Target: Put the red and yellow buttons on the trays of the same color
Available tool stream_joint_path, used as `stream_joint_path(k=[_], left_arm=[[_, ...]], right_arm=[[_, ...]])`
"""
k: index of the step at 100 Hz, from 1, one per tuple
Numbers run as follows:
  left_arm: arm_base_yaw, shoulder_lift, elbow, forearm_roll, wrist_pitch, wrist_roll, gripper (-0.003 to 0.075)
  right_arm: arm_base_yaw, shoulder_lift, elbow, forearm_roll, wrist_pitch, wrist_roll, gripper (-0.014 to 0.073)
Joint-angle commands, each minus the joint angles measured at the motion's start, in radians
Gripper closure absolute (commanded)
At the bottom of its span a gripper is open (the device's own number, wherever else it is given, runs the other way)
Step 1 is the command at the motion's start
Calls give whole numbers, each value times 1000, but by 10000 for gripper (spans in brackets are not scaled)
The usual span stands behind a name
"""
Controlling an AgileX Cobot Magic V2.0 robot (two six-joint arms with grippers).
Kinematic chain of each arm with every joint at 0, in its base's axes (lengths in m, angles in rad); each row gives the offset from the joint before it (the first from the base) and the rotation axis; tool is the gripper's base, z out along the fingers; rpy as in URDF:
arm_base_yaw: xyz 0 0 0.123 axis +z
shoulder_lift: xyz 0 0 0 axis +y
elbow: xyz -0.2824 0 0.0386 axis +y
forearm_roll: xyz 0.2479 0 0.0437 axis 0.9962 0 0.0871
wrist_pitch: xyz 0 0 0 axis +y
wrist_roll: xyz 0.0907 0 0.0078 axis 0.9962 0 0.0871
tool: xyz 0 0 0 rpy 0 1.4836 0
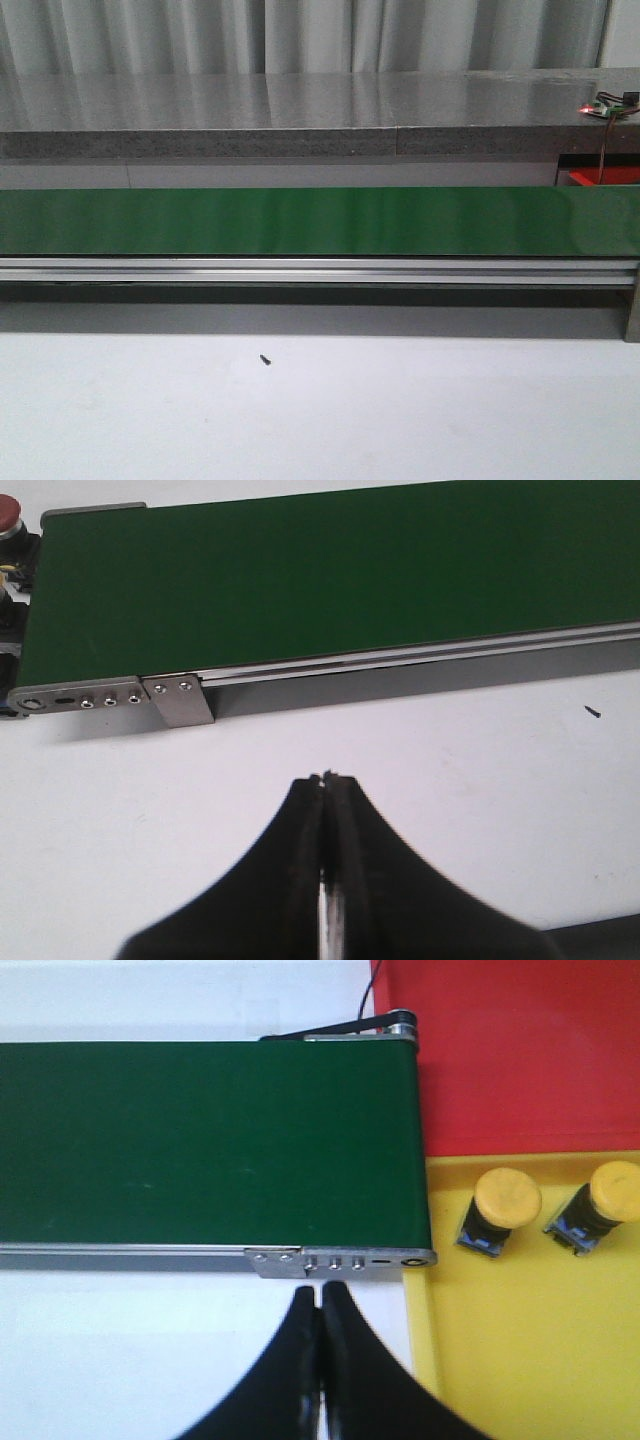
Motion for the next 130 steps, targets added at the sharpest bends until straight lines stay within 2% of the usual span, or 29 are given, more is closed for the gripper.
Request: stream_joint_path(k=[1,32,61,71,96,130], left_arm=[[-6,0,-26,-27,-60,0,740],[-6,0,-26,-29,-60,0,740],[3,0,-28,-27,-64,-11,740],[41,26,-69,35,-62,-113,740],[181,185,-234,49,-16,-113,740],[361,450,-381,46,-35,-113,739]], right_arm=[[26,-54,8,-4,-65,-9,661],[45,-205,144,-4,-56,-9,661],[45,-249,160,-4,-75,-9,661],[45,-249,160,-12,-94,-9,661],[45,-249,160,-12,-95,-9,661],[45,-249,160,-12,-94,-9,661]])
